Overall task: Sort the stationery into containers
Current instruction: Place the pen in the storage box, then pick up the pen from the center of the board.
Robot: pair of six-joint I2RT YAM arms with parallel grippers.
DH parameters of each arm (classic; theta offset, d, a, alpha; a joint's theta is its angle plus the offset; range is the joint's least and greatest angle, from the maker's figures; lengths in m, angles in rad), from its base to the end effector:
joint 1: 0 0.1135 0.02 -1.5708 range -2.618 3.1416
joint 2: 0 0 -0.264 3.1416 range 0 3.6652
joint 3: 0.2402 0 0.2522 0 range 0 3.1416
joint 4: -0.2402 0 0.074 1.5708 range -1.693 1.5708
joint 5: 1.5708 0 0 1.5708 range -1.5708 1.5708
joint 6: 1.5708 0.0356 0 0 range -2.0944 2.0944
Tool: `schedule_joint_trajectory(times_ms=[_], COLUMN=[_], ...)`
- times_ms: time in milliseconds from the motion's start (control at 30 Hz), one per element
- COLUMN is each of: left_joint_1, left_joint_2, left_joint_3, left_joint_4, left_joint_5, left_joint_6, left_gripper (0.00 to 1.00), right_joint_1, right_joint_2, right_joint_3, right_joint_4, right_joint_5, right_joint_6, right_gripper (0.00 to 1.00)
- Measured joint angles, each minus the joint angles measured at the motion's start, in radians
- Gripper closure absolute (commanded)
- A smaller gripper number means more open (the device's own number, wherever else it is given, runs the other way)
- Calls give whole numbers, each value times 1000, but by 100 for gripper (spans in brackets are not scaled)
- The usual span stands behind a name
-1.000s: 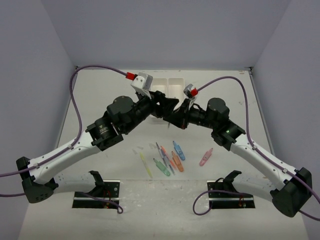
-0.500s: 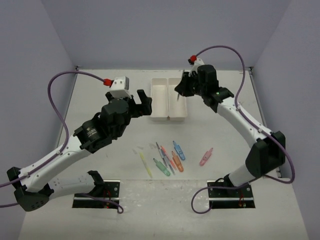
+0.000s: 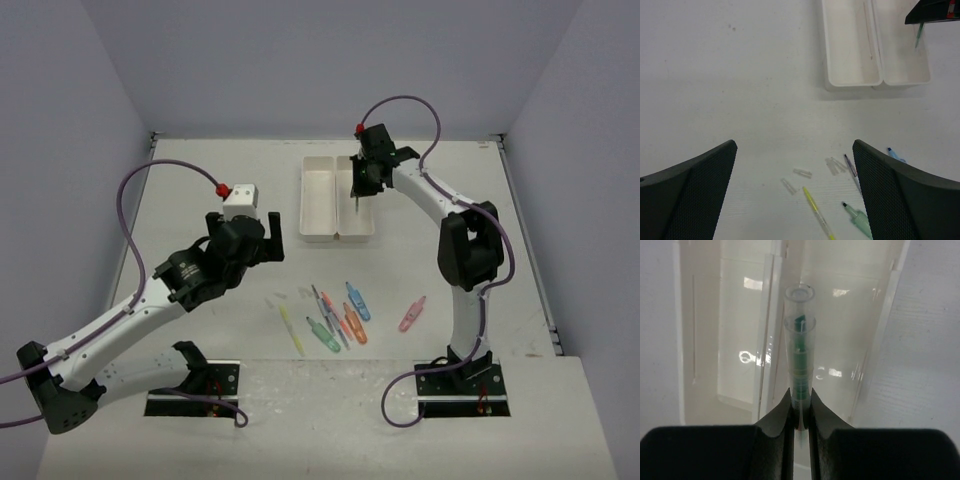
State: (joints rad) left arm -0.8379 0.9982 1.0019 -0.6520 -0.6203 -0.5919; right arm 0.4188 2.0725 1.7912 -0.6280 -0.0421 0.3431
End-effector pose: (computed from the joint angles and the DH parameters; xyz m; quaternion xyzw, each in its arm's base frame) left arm 0.1517 -0.1376 0.3341 -0.0302 0.8630 -0.0715 0.4992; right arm 0.4254 0.1910 0.2481 -0.0426 0.9447 0.1392 0.2940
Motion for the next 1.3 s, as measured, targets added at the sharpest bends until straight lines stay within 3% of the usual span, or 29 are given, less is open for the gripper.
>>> schedule_joint_trajectory(times_ms=[133,267,500,600,700,733,867,1000,1300], left_joint_1=[0,1,1,1,1,1,1,1,1], left_joint_2=[-32,-75,-104,-119,-147,-161,-209,-219,-232], left_joint_3=[-2,-2,-11,-25,-39,-44,-69,-104,-131], left_joint_4=[-37,-56,-76,-92,-102,-104,-104,-98,-89], left_joint_5=[14,18,12,2,-8,-10,-13,-5,48], left_joint_6=[1,10,12,12,12,12,13,17,42], left_gripper=[0,0,0,0,0,0,0,0,0], right_joint_1=[0,0,3,14,25,28,30,33,33], right_joint_2=[26,27,-29,-198,-466,-550,-830,-998,-1037], right_joint_3=[-3,-4,-36,-199,-442,-515,-806,-1072,-1129], right_joint_4=[-22,-22,-35,-6,11,20,74,85,-60], right_joint_5=[0,0,8,20,39,51,113,165,259], right_joint_6=[-1,-4,-12,-16,7,26,180,302,501], right_gripper=[61,44,48,34,8,3,1,1,3])
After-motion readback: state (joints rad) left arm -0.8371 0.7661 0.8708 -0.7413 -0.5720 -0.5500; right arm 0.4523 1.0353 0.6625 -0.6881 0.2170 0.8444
